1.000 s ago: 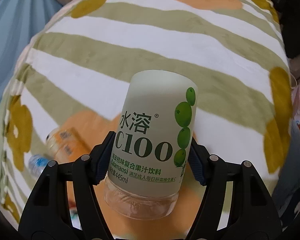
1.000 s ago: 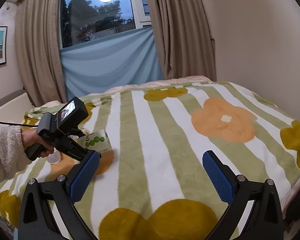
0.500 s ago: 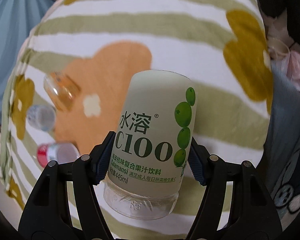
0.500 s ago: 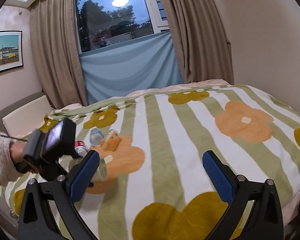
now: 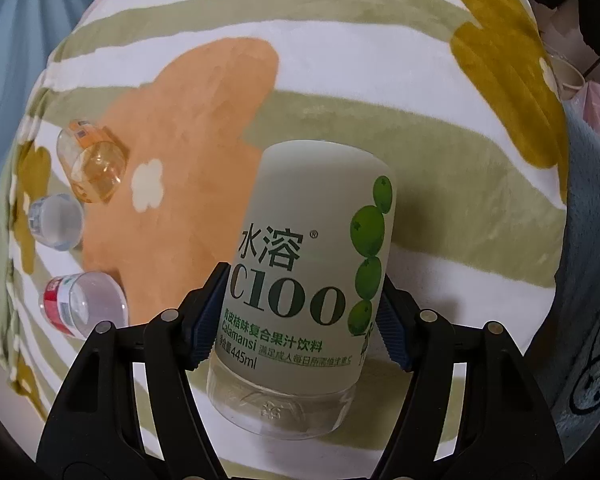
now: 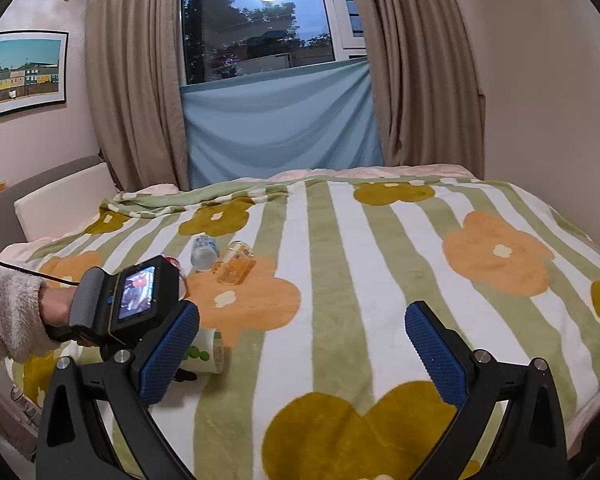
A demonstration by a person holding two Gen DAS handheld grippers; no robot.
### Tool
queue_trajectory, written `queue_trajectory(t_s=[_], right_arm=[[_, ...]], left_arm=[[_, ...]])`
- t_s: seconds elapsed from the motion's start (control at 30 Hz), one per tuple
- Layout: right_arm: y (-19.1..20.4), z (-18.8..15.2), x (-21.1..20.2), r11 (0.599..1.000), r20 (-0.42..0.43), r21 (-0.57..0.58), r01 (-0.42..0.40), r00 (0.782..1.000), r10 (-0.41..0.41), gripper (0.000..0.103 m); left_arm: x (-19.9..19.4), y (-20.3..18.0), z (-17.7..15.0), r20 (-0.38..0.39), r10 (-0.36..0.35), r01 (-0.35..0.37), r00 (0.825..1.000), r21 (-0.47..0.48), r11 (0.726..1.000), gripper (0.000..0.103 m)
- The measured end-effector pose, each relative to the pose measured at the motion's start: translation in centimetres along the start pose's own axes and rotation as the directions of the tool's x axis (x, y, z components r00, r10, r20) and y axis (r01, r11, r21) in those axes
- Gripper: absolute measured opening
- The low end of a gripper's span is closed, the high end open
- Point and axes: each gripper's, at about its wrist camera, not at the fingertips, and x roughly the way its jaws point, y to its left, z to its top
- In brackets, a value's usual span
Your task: Flip cup upside down
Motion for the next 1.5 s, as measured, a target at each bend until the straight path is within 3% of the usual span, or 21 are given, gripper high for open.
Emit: queue_trajectory(t_s=[0.07, 0.13, 0.17, 0.2, 0.3, 0.57, 0.67, 0.77, 0.87, 0.93, 0.97, 1.07, 1.17, 1.27, 1.37, 1.5], right_arm=[[0.0, 0.1, 0.3, 1.000, -0.004, 0.004, -0.015, 1.000, 0.015, 0.103], [0.1, 0.0, 0.6, 0.999, -0.011, 0.005, -0.046, 0.999, 0.046, 0.103], [0.2, 0.0, 0.6, 0.998, -0.014, 0.004, -0.057, 0.998, 0.057, 0.103], [0.3, -0.1, 0.7, 0.997, -0.020, 0.000, -0.071, 0.997, 0.071, 0.103], [0.8, -0.1, 0.7, 0.996, -0.032, -0.017, -0.087, 0.996, 0.086, 0.103], [2.0, 0.5, 0.2, 0.990, -0.044, -0.059, -0.131, 0.991, 0.129, 0.103], [2.6, 1.4, 0.2, 0.982, -0.046, -0.105, -0.158, 0.987, 0.154, 0.103], [3.6, 2.6, 0.8, 0.963, -0.075, -0.186, -0.197, 0.980, 0.186, 0.103], [5.6, 3.6, 2.2, 0.918, -0.118, -0.317, -0.238, 0.970, 0.211, 0.103], [7.1, 4.3, 3.6, 0.874, -0.163, -0.385, -0.296, 0.954, 0.251, 0.103], [7.8, 4.5, 4.4, 0.846, -0.193, -0.419, -0.330, 0.943, 0.272, 0.103], [10.7, 4.9, 7.4, 0.720, -0.315, -0.525, -0.453, 0.890, 0.330, 0.103], [14.3, 3.7, 10.9, 0.532, -0.479, -0.621, -0.576, 0.816, 0.324, 0.103], [17.5, 1.0, 14.3, 0.330, -0.619, -0.675, -0.660, 0.750, 0.233, 0.103], [19.4, -2.0, 16.5, 0.169, -0.700, -0.683, -0.711, 0.703, 0.126, 0.103], [20.7, -5.5, 18.8, -0.013, -0.747, -0.664, -0.747, 0.664, -0.023, 0.098]], left_arm=[[0.0, -0.1, 0.0, -0.002, 0.007, -0.007, 1.000, 0.007, 1.000, 0.066], [-0.2, -0.4, -0.1, -0.003, 0.010, -0.009, 1.000, 0.026, 1.000, 0.074], [-0.2, -0.4, -0.1, -0.004, 0.018, -0.018, 1.000, 0.026, 0.999, 0.091], [-0.5, -0.4, -0.1, 0.004, 0.022, -0.022, 1.000, 0.024, 0.999, 0.102], [-1.4, -0.4, -0.3, 0.037, 0.015, -0.015, 0.999, 0.007, 1.000, 0.103], [-4.5, -0.1, -0.9, 0.091, 0.077, -0.072, 0.993, -0.054, 0.996, 0.103], [-7.0, 1.0, -2.3, 0.149, 0.073, -0.044, 0.986, -0.186, 0.981, 0.103], [-9.1, 2.2, -4.4, 0.209, 0.085, -0.008, 0.974, -0.347, 0.938, 0.103], [-10.8, 3.2, -6.9, 0.250, 0.156, -0.008, 0.956, -0.507, 0.862, 0.103], [-11.7, 3.9, -9.3, 0.294, 0.158, 0.062, 0.943, -0.621, 0.782, 0.103], [-12.0, 3.9, -10.5, 0.313, 0.154, 0.101, 0.937, -0.665, 0.740, 0.103], [-12.3, 3.7, -12.9, 0.317, 0.169, 0.135, 0.933, -0.745, 0.653, 0.102], [-12.3, 2.8, -14.7, 0.272, 0.215, 0.094, 0.938, -0.797, 0.596, 0.102], [-11.9, 1.8, -15.8, 0.246, 0.231, 0.072, 0.941, -0.815, 0.575, 0.103], [-11.4, 0.9, -16.7, 0.224, 0.230, 0.063, 0.947, -0.832, 0.552, 0.102], [-10.2, 0.5, -17.4, 0.222, 0.199, 0.085, 0.954, -0.842, 0.532, 0.103]])
